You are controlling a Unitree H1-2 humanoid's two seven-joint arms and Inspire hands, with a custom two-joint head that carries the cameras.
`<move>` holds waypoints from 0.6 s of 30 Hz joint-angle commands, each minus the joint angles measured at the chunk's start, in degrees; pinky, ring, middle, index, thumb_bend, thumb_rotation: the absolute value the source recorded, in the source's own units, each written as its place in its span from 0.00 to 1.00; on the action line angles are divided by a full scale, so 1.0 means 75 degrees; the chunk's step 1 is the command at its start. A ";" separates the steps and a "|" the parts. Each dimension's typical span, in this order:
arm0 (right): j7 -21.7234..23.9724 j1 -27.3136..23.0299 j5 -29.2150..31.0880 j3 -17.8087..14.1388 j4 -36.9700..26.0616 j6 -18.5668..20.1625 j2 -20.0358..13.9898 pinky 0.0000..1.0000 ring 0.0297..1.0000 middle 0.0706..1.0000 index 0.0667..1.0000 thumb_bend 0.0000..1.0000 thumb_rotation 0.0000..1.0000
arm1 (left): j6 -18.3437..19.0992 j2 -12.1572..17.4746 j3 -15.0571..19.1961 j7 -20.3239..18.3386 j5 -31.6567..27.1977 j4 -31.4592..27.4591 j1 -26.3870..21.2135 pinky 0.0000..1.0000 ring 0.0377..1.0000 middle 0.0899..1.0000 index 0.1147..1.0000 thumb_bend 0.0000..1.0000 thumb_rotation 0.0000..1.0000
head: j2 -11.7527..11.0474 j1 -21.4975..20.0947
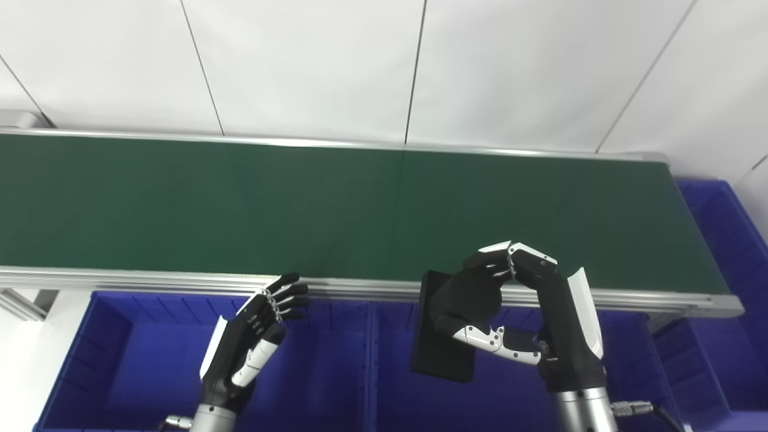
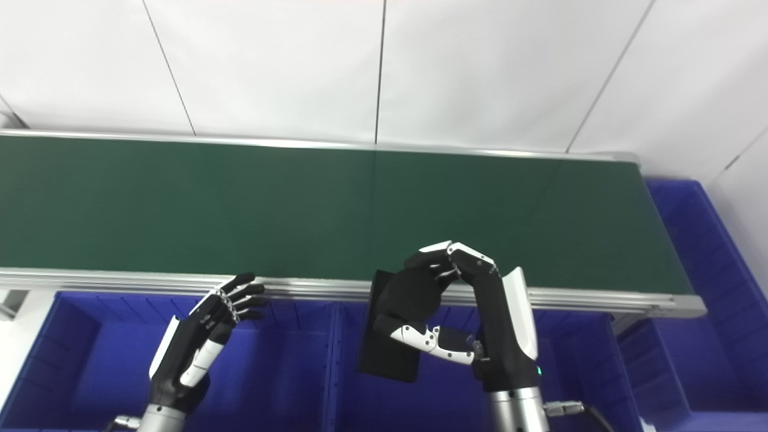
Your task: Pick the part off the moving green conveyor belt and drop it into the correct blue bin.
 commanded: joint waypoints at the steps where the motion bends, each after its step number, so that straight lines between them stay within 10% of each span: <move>1: -0.0053 -0.0016 -0.0072 0.0044 -0.0168 -0.0142 0.0071 0.38 0.45 0.48 0.44 0.50 0.00 | -0.0203 0.0036 -0.0031 -0.0075 -0.0133 -0.0292 0.0001 0.67 0.71 0.75 0.79 0.74 0.74 | 0.0069 0.0023; 18: -0.0366 0.0027 0.0391 -0.0121 0.1266 -0.0188 0.0217 0.39 0.45 0.47 0.43 0.50 0.00 | 0.0017 0.0079 -0.0016 -0.0043 -0.0145 -0.0703 0.0107 0.67 0.71 0.74 0.79 0.71 0.74 | 0.0312 -0.0042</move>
